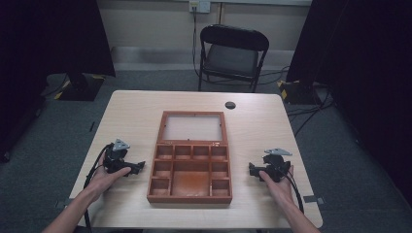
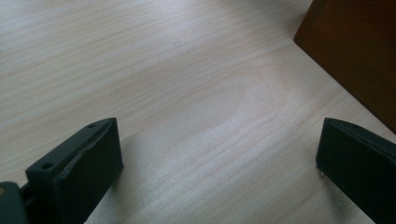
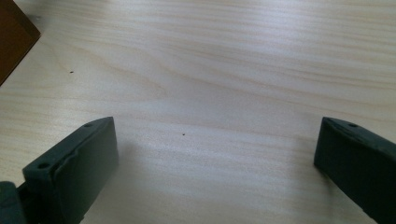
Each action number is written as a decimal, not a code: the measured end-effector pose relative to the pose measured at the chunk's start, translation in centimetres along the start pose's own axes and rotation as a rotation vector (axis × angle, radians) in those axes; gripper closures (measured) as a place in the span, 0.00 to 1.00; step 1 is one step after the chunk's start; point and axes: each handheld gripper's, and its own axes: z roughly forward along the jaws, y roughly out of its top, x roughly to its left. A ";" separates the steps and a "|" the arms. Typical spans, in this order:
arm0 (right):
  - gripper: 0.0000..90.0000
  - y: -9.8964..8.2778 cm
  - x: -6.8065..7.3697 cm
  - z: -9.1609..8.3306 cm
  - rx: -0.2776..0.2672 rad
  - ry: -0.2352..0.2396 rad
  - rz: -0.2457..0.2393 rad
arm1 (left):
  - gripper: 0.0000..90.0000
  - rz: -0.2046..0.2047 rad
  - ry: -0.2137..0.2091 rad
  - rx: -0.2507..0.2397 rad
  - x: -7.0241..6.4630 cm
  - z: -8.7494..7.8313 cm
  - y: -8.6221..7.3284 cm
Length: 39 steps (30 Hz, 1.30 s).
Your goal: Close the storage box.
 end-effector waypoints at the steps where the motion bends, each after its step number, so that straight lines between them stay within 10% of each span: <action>1: 0.00 0.0 0.0 0.0 0.000 0.000 -0.001 | 0.00 0.002 0.002 0.000 0.0 0.0 0.0; 7: 0.00 0.0 0.2 0.0 0.005 -0.020 0.017 | 0.00 0.001 0.002 0.008 0.0 0.0 0.2; 11: 0.05 0.3 0.5 -0.2 0.023 0.005 0.004 | 0.22 0.006 0.013 0.000 0.2 -0.5 0.3; 12: 0.19 0.4 0.5 -0.4 0.005 0.009 0.004 | 0.21 0.014 0.028 0.005 0.2 -0.6 0.4; 28: 0.17 1.8 0.9 -1.7 -0.020 0.083 0.001 | 0.24 -0.087 -0.012 -0.061 -0.1 -2.4 2.1; 39: 0.17 3.0 1.3 -2.5 -0.084 0.140 -0.003 | 0.24 -0.072 -0.034 -0.123 -1.8 -2.9 4.3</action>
